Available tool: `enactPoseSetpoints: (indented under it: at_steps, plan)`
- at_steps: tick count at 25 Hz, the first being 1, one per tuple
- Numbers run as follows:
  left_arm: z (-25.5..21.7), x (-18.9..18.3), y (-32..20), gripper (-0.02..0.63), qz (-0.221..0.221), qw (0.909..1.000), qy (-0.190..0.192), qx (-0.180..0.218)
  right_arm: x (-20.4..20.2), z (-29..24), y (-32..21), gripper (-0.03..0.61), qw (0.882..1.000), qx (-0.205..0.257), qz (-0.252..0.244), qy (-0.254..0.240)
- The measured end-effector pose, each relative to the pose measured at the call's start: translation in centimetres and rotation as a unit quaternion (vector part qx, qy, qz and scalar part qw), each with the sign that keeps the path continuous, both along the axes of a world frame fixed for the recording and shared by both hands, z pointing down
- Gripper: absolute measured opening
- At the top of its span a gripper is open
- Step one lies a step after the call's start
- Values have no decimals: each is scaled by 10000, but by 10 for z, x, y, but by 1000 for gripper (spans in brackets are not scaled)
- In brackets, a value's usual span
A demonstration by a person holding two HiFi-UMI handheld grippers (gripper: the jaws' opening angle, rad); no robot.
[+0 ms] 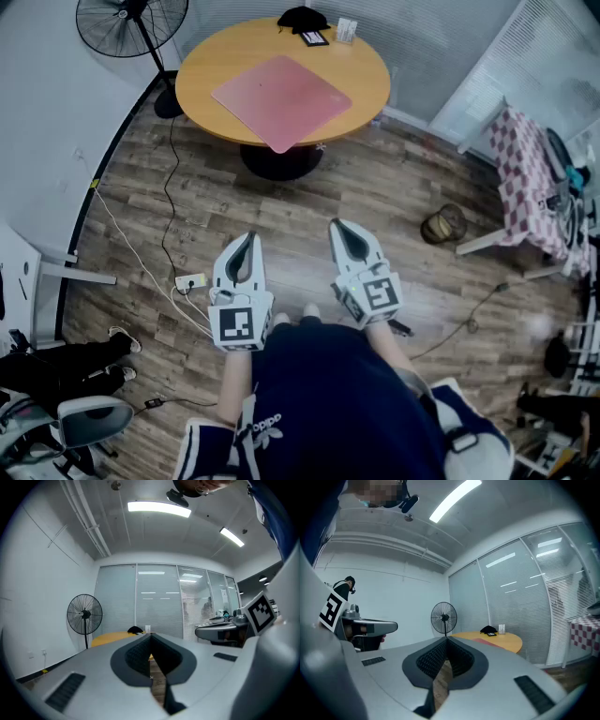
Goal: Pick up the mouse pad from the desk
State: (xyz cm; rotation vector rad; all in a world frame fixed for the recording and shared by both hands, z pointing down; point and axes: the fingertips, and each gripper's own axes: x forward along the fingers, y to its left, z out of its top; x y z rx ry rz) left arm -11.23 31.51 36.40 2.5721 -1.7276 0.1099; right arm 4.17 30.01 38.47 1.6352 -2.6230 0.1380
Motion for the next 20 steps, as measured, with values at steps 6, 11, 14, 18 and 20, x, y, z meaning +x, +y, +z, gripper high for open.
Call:
enactPoseSetpoints:
  at_steps: [6,11,14,18,20]
  plan:
    - [-1,-1,2,-8,66,9999,144,14,-4,7,5,2,9998,30,-130,164]
    - [-1,-1,3,-8,81,9998,200,-58,0,4,5,2,9998,-107,30,155]
    - [-1,0,4,-8,85,9998,175,-72,-1,2,7,2,9998,-68,-60,182]
    - [-1,6,6,-8,72,9999,137,-71,3,-5,11,2,9999,35,-112,-38]
    - [-2,13,8,-8,72,9999,132,-81,11,-8,14,2,9999,62,-108,-66]
